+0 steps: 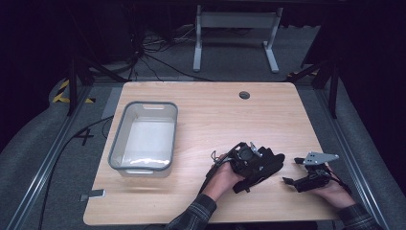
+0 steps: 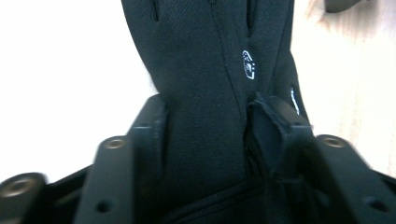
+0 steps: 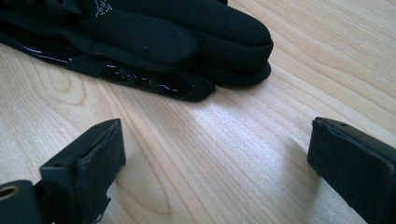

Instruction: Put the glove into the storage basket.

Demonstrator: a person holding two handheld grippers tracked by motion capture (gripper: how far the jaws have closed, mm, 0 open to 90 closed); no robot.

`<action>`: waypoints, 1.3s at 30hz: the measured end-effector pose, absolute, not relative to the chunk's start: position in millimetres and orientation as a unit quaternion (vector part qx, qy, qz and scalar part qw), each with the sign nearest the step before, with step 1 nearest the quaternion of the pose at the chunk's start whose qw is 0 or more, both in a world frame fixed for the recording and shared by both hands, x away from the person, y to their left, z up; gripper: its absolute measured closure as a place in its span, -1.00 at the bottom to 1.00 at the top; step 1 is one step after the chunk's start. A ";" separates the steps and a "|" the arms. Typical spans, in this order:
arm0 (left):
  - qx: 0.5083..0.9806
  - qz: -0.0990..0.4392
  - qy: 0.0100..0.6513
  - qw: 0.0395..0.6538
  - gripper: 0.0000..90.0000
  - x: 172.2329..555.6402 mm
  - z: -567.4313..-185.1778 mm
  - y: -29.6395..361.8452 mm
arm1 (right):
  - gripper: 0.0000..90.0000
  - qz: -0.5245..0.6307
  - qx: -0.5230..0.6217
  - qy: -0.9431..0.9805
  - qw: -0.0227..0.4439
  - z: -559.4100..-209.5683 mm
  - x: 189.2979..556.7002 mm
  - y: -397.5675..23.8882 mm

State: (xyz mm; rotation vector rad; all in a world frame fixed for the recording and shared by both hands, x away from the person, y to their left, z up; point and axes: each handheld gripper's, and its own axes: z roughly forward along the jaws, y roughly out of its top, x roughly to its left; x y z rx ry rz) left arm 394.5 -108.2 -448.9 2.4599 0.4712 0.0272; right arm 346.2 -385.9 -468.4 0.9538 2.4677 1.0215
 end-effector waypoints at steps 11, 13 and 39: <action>0.936 0.014 0.172 0.306 0.53 391.0 -441.8 -109.4 | -0.90 0.355 0.333 0.860 0.152 -468.2 346.3 -386.0; 0.934 0.011 0.171 0.313 0.53 391.8 -440.5 -108.9 | -0.90 0.355 0.333 0.860 0.152 -468.2 346.3 -386.0; 0.914 -0.008 0.206 0.349 0.54 402.8 -395.5 -68.6 | -0.90 0.356 0.333 0.860 0.152 -468.3 346.2 -385.8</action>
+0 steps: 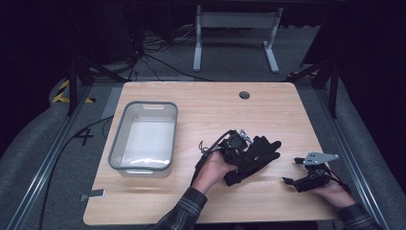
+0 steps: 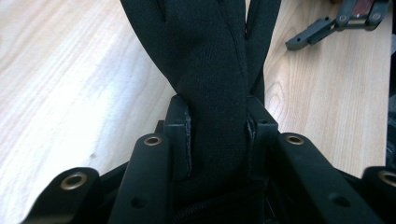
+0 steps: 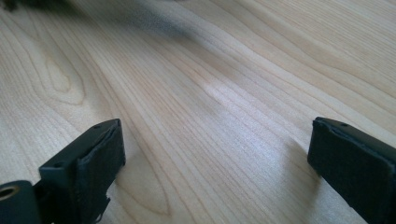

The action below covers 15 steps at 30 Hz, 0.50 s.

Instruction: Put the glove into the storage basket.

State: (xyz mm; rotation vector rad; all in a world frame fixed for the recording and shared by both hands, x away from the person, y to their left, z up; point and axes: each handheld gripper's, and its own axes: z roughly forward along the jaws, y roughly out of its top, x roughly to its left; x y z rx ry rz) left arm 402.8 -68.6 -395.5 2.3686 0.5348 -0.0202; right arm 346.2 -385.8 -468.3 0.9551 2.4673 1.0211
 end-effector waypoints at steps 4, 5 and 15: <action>0.913 0.001 0.211 0.349 0.54 404.9 -387.9 -62.4 | -0.90 0.356 0.332 0.860 0.152 -468.3 346.4 -385.9; 0.912 0.002 0.213 0.350 0.54 405.6 -385.6 -60.4 | -0.90 0.356 0.332 0.860 0.152 -468.3 346.4 -385.8; 0.906 0.020 0.235 0.353 0.54 411.2 -360.8 -36.6 | -0.90 0.356 0.332 0.860 0.152 -468.3 346.4 -385.9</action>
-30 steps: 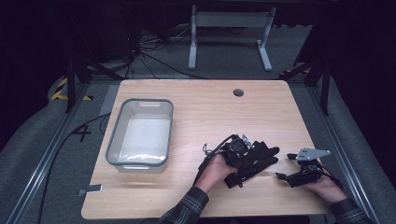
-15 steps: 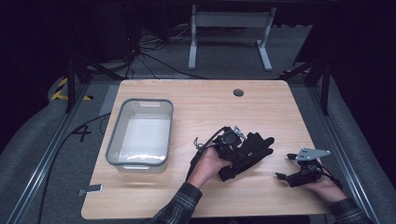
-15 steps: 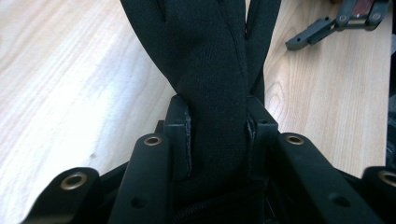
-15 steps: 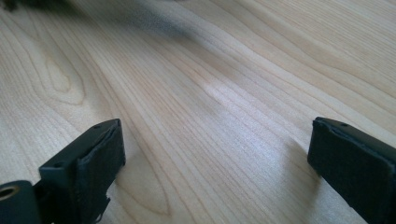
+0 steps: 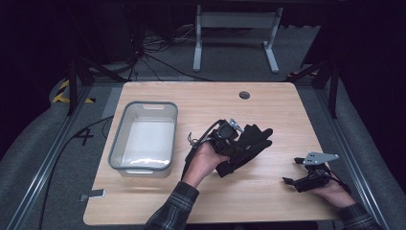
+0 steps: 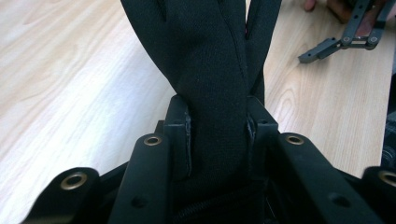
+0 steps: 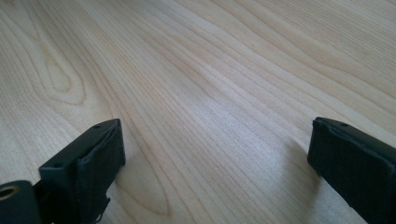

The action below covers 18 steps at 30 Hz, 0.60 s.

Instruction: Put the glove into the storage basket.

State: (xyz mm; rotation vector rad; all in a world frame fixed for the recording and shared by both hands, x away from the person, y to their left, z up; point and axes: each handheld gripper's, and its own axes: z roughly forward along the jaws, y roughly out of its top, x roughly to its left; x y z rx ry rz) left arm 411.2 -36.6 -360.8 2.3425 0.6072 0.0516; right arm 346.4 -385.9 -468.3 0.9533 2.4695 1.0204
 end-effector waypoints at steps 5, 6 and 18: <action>0.901 0.027 0.247 0.356 0.54 413.3 -349.7 -22.8 | -0.90 0.356 0.332 0.860 0.152 -468.3 346.4 -385.9; 0.901 0.028 0.249 0.356 0.54 413.9 -347.2 -19.3 | -0.90 0.355 0.332 0.860 0.152 -468.3 346.4 -385.9; 0.884 0.055 0.287 0.364 0.54 420.8 -326.7 23.1 | -0.90 0.356 0.332 0.860 0.151 -468.3 346.6 -385.8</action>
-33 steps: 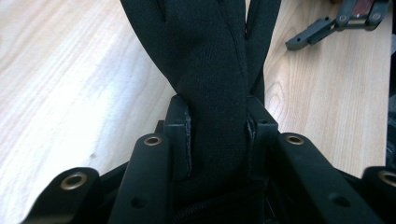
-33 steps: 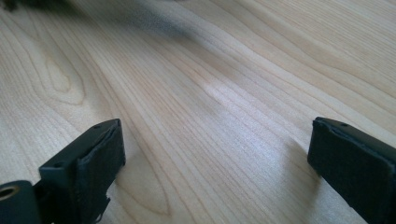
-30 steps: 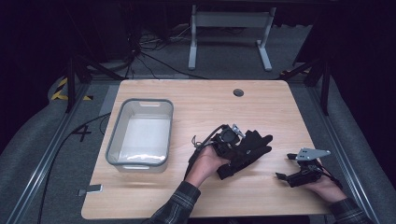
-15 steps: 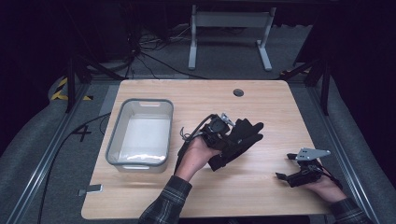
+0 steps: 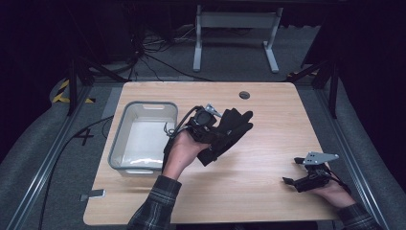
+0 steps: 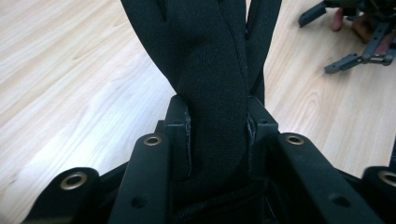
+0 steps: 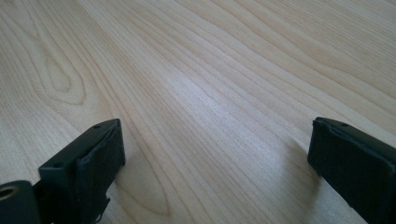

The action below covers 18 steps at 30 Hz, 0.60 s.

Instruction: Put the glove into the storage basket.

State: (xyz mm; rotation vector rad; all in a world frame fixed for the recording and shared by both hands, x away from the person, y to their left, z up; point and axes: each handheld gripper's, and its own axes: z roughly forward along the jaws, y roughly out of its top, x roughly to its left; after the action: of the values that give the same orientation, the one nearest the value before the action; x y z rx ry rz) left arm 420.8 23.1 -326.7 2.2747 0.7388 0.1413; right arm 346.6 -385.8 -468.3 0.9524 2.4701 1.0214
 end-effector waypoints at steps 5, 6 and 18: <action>0.876 0.069 0.308 0.365 0.54 422.7 -320.4 47.0 | -0.90 0.356 0.332 0.860 0.151 -468.3 346.6 -385.8; 0.875 0.071 0.310 0.365 0.53 422.9 -319.5 50.5 | -0.90 0.356 0.332 0.861 0.151 -468.3 346.6 -385.8; 0.854 0.095 0.357 0.367 0.53 422.2 -313.4 100.1 | -0.90 0.356 0.332 0.860 0.151 -468.3 346.6 -385.8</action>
State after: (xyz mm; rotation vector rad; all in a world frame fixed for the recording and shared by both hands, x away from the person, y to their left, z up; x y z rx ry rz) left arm 422.2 100.1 -313.4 2.1929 0.9173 0.2453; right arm 346.6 -385.8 -468.3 0.9527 2.4702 1.0211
